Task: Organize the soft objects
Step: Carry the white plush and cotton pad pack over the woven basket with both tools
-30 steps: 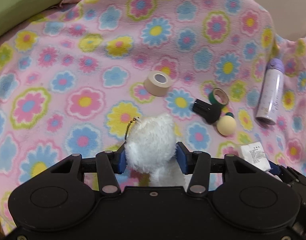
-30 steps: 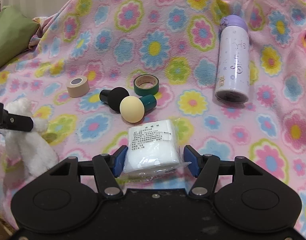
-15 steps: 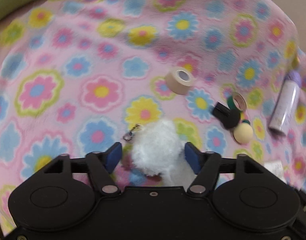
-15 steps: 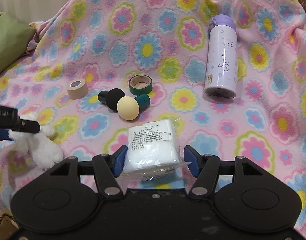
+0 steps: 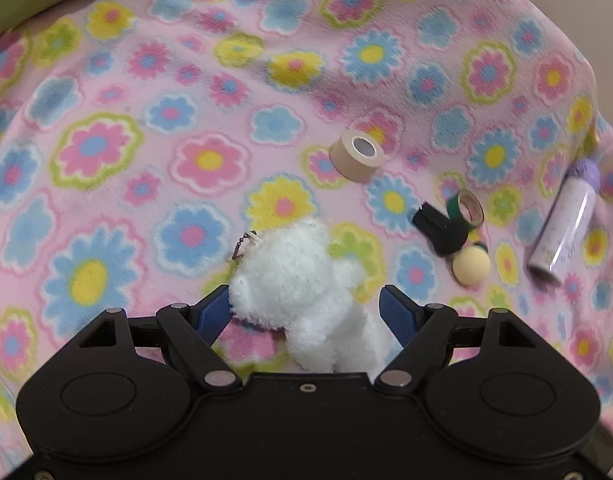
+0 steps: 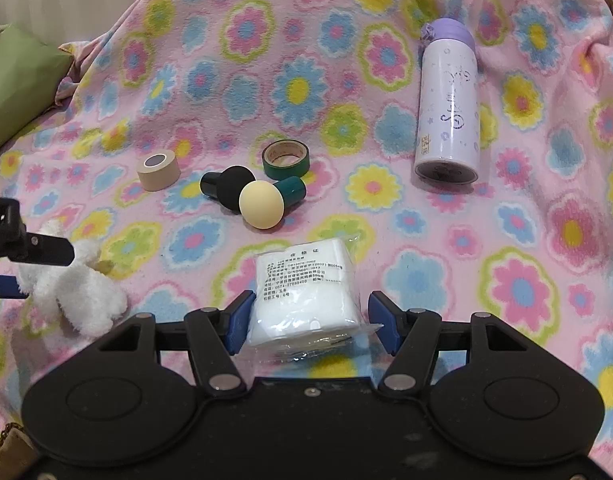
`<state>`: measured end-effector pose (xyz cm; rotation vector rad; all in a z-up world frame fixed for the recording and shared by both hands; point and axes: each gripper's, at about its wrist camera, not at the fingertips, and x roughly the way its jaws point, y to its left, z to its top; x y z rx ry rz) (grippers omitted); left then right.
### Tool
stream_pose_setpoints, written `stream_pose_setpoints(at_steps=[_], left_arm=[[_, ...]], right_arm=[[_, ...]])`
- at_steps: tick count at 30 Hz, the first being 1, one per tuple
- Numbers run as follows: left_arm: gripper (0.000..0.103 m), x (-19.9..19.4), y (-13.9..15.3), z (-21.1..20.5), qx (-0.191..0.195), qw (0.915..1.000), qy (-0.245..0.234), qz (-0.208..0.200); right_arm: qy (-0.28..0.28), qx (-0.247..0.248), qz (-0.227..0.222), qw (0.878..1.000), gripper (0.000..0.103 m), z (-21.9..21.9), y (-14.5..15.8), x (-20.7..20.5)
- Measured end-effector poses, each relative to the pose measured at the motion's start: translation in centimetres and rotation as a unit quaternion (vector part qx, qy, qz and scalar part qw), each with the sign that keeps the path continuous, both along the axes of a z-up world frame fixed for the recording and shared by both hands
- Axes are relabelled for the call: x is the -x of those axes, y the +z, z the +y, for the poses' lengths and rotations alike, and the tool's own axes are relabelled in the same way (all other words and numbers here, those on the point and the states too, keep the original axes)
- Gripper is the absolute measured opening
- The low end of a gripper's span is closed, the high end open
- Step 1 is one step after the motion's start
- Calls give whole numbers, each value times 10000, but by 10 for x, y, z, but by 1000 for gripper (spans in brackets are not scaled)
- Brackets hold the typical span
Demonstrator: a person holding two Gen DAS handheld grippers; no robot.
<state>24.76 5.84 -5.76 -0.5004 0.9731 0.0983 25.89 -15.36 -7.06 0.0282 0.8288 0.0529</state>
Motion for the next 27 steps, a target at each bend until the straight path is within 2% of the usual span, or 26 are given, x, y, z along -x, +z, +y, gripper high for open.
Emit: stream_pose_setpoints(at_steps=[2, 7, 13, 14, 16, 17, 20, 22, 23, 25, 27], left_arm=[[86, -6, 1, -1, 116, 9997, 206, 71], [87, -22, -4, -11, 95, 9983, 498, 304], [87, -29, -17, -27, -560, 9966, 371, 480], [83, -28, -18, -29, -650, 9963, 340, 444], [59, -26, -16, -32, -761, 9963, 247, 319], [50, -26, -15, -32, -667, 9974, 82, 242], [48, -26, -14, -31, -178, 9990, -377, 136], [48, -28, -8, -34, -45, 9956, -935, -72], [48, -30, -5, -38, -68, 9911, -1322, -129], [48, -37, 0, -49, -168, 9752, -2201, -123], [48, -43, 5, -56, -353, 9616, -2716, -147]], right_arm=[[22, 2, 2, 10000, 62, 1, 0, 1], [64, -48, -10, 10000, 62, 3, 0, 3], [35, -138, -23, 9999, 62, -2, 0, 5], [24, -158, -24, 9999, 62, -3, 0, 5], [-5, -182, -31, 9998, 62, -6, 0, 6], [-20, -194, -41, 9998, 62, -7, 1, 6], [-60, -255, -70, 9996, 62, -10, 2, 7], [-84, -282, -95, 9995, 62, -11, 4, 8], [-90, -292, -105, 9995, 62, -12, 5, 9], [-94, -305, -116, 9994, 62, -13, 7, 10], [-108, -311, -123, 9994, 62, -13, 7, 10]])
